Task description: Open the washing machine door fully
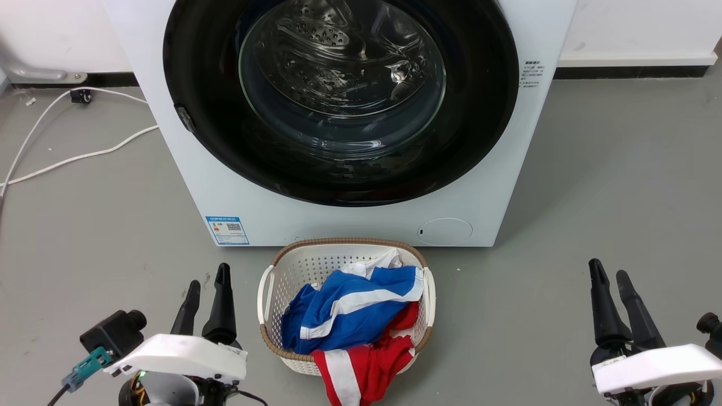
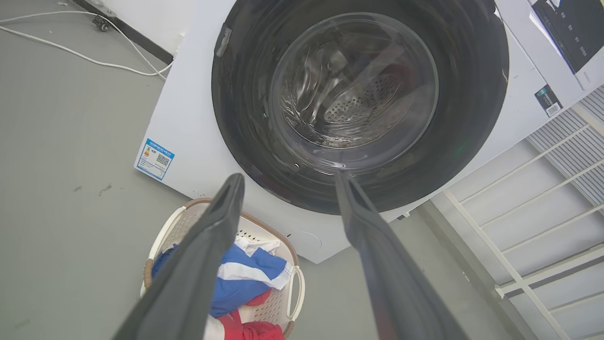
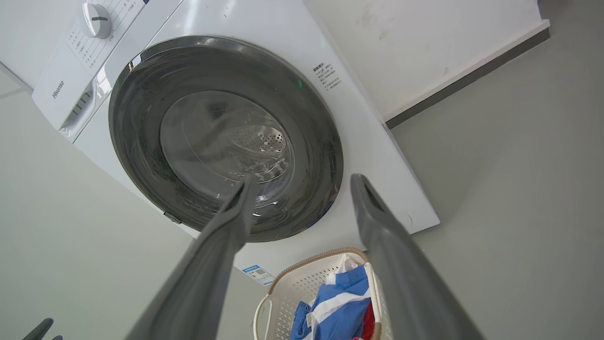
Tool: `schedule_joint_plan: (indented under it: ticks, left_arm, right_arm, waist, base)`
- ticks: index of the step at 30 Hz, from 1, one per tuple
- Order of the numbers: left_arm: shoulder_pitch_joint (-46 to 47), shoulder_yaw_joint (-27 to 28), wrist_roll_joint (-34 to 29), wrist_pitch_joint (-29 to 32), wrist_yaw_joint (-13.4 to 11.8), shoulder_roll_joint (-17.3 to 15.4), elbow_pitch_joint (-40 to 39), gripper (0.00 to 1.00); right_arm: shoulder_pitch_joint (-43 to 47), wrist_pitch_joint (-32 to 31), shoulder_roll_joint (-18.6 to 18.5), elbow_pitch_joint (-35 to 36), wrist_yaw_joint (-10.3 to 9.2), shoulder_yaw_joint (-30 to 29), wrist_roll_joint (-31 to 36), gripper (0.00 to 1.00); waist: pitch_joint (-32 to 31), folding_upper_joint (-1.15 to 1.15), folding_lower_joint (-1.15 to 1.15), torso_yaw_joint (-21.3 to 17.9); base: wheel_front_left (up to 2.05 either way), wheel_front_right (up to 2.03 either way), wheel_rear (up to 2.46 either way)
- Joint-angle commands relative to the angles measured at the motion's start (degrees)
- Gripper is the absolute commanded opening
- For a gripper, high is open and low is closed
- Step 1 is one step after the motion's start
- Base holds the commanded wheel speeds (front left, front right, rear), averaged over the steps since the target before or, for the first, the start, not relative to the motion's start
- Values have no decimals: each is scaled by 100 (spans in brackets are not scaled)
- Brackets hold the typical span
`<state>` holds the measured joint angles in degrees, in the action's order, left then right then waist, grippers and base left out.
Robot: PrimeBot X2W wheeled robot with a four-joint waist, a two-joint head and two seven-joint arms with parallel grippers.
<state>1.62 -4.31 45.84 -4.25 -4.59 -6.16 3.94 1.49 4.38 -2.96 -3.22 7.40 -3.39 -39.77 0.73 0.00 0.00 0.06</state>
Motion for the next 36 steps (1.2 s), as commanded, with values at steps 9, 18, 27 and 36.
schedule_joint_plan:
  ticks: [9,18,27,36]
  left_arm:
    - [-53,-147,-655,-207,-13,-61,-261,100]
    - [-129,-148,-1173,-338,70,10,-313,100]
    - [-220,-87,-1715,-475,165,104,-343,100]
    - [-290,-9,-2207,-605,304,209,-344,100]
  right_arm:
    - [83,205,-7,314,10,-16,728,100]
    - [188,340,-4,403,10,-47,1186,100]
    - [269,475,-2,540,11,-40,1700,100]
    - [369,593,1,656,12,-23,2154,100]
  waist:
    - [0,0,0,4]
    - [0,0,0,10]
    - [12,0,0,-2]
    - [17,0,0,-16]
  base:
    - [0,0,0]
    - [0,0,0]
    - [0,0,0]
    - [0,0,0]
